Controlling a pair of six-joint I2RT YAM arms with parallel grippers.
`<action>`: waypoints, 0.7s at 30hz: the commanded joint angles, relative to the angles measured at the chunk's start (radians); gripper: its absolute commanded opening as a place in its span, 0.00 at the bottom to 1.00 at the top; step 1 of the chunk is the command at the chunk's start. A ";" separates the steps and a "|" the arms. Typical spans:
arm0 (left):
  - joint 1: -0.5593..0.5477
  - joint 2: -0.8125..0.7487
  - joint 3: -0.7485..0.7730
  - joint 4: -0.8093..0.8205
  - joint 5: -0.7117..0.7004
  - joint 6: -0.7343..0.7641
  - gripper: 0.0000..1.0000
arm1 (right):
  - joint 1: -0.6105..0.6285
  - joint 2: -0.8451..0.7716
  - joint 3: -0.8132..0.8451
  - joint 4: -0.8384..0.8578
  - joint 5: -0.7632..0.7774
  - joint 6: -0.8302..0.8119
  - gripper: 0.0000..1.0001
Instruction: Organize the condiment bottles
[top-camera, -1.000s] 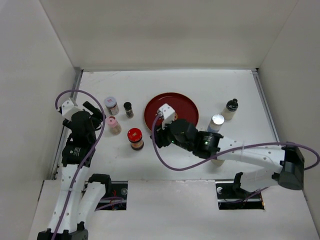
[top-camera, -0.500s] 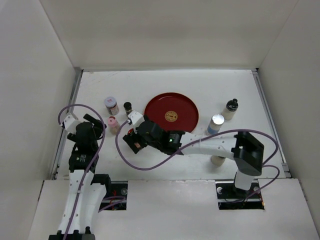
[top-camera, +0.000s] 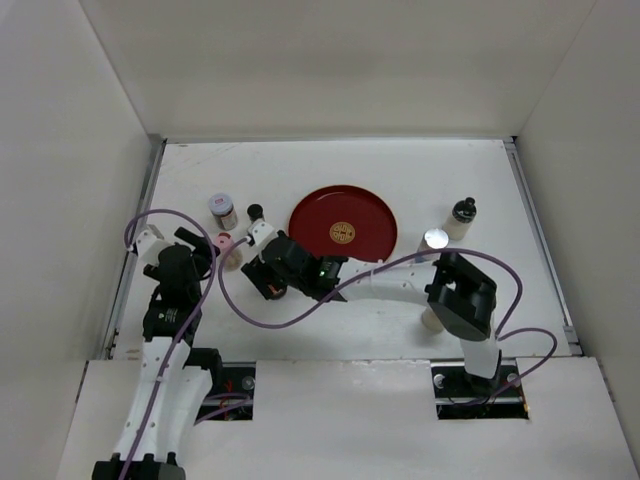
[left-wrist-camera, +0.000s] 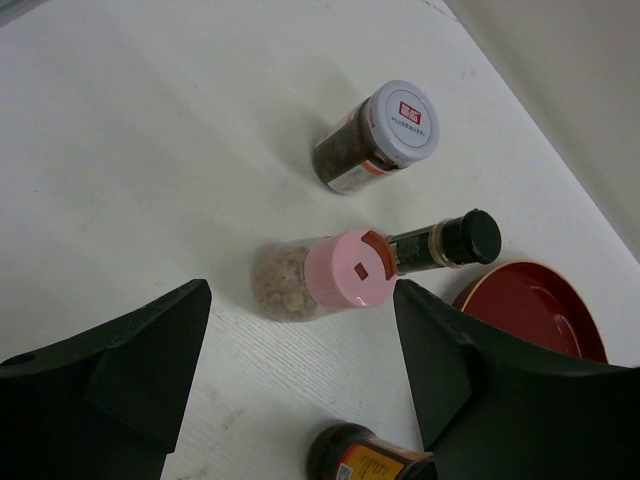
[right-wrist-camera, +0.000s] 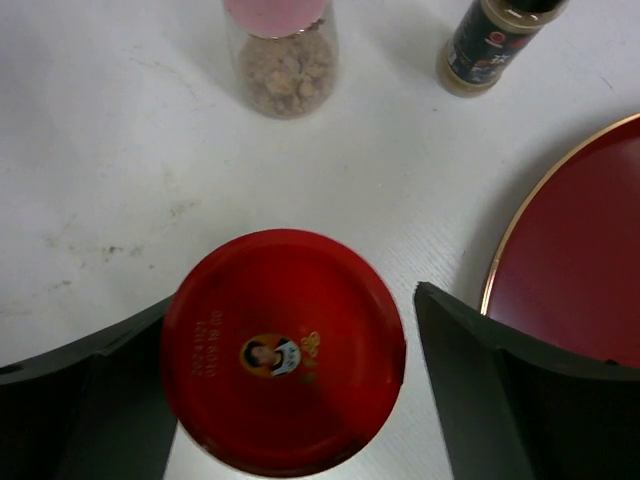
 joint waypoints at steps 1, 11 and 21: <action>-0.006 0.009 -0.007 0.071 0.004 -0.013 0.72 | -0.012 0.013 0.062 0.055 -0.003 0.012 0.81; -0.030 0.079 0.002 0.111 0.007 -0.016 0.76 | -0.125 -0.223 0.059 0.175 -0.118 0.068 0.52; -0.147 0.236 0.022 0.180 -0.060 -0.003 0.76 | -0.395 -0.133 0.121 0.152 -0.084 0.038 0.52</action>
